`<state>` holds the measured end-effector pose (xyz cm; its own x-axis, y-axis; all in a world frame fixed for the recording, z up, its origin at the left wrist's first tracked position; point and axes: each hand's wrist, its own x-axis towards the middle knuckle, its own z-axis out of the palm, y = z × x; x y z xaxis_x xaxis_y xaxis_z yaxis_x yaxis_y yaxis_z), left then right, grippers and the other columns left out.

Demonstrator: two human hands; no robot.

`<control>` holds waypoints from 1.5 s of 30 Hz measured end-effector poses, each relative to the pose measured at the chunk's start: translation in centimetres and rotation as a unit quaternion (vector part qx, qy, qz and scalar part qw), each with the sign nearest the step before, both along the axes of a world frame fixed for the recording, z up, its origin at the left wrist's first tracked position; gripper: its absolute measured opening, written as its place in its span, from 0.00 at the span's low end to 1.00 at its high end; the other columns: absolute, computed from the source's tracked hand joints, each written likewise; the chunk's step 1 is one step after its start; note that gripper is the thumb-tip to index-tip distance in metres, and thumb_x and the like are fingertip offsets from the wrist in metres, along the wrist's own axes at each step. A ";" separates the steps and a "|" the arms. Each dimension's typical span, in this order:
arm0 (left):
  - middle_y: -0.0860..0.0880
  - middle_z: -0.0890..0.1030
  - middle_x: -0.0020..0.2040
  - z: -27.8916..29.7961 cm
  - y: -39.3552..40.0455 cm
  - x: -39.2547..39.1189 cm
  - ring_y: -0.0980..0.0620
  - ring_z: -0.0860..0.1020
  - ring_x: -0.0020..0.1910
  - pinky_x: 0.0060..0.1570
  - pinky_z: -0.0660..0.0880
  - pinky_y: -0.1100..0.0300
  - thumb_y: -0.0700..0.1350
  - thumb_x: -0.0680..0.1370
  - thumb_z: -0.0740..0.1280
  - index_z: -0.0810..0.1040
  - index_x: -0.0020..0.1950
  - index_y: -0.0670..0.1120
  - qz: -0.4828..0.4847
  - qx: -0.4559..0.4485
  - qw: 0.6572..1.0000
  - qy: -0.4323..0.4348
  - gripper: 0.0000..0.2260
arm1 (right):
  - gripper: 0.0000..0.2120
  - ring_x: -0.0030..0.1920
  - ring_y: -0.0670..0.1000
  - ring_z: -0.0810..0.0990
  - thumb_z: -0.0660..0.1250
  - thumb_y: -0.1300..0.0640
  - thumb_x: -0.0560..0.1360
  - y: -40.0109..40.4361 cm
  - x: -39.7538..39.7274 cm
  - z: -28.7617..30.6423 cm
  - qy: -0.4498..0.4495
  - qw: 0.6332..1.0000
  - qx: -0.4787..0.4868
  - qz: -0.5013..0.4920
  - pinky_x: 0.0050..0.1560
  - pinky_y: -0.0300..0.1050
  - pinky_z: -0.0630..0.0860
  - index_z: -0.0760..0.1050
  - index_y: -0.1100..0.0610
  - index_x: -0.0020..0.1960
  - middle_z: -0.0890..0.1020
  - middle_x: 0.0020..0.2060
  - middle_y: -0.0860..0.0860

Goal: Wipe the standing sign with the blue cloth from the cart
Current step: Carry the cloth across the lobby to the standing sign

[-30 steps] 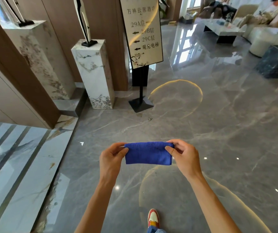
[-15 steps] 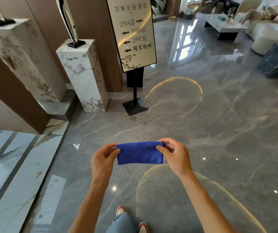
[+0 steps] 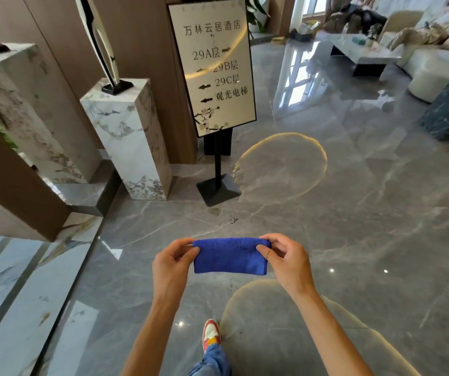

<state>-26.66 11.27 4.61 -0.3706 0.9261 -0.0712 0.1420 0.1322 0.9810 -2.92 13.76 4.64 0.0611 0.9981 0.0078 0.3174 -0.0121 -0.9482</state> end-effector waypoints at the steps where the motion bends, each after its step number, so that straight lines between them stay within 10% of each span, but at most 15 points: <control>1: 0.52 0.87 0.41 -0.1 1.5 -0.3 0.54 0.85 0.42 0.44 0.81 0.63 0.35 0.77 0.71 0.85 0.48 0.51 -0.004 -0.001 1.000 0.000 0.10 | 0.10 0.45 0.41 0.85 0.74 0.62 0.75 1.4 -0.3 0.0 0.002 1.000 -0.001 -0.004 0.45 0.33 0.80 0.81 0.47 0.47 0.87 0.42 0.41; 45: 0.51 0.87 0.41 0.2 46.4 0.9 0.54 0.86 0.43 0.41 0.80 0.66 0.36 0.77 0.70 0.85 0.46 0.57 0.025 0.006 1.000 -0.014 0.14 | 0.11 0.44 0.46 0.86 0.74 0.64 0.74 48.5 0.5 0.3 0.036 0.999 0.002 0.030 0.46 0.40 0.82 0.82 0.48 0.48 0.87 0.41 0.46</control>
<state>-25.75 57.69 4.77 -0.4153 0.9069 -0.0710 0.1069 0.1262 0.9862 -2.42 62.25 4.91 0.0009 1.0000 0.0095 0.2484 0.0090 -0.9686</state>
